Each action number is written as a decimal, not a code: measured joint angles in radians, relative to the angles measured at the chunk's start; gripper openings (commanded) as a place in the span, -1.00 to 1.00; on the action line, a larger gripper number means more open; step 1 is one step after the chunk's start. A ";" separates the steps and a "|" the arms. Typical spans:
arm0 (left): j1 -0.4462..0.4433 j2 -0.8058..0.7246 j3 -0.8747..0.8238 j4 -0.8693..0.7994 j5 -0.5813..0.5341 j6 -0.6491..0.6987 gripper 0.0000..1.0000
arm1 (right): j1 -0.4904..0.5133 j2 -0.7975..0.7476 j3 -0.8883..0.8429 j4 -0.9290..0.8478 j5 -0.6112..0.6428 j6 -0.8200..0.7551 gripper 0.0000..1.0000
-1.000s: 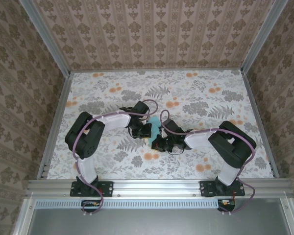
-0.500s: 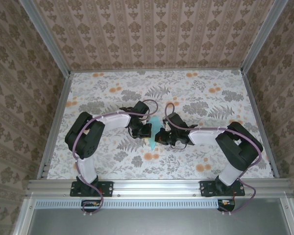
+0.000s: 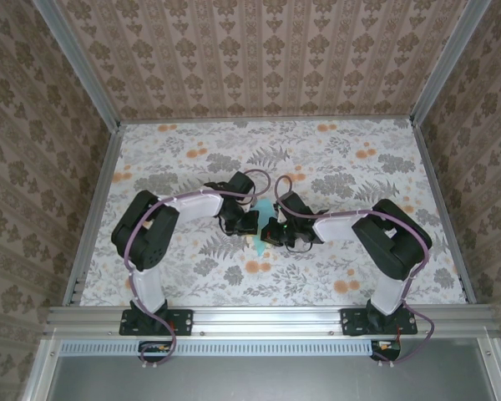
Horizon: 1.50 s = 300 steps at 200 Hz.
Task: Fold a paper plane with a square sheet of paper (pick it up from the middle)
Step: Third fold the triangle at the center of the table.
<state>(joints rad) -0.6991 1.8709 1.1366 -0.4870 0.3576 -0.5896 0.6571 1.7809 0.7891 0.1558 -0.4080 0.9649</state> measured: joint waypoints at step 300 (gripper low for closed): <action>0.005 -0.159 -0.349 0.428 0.152 -0.290 -1.00 | 0.026 0.003 -0.045 0.153 0.146 0.359 -0.98</action>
<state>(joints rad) -0.6945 1.7115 0.7879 -0.0586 0.5098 -0.8791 0.6834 1.7836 0.7444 0.3088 -0.2615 1.3239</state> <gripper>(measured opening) 0.043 0.048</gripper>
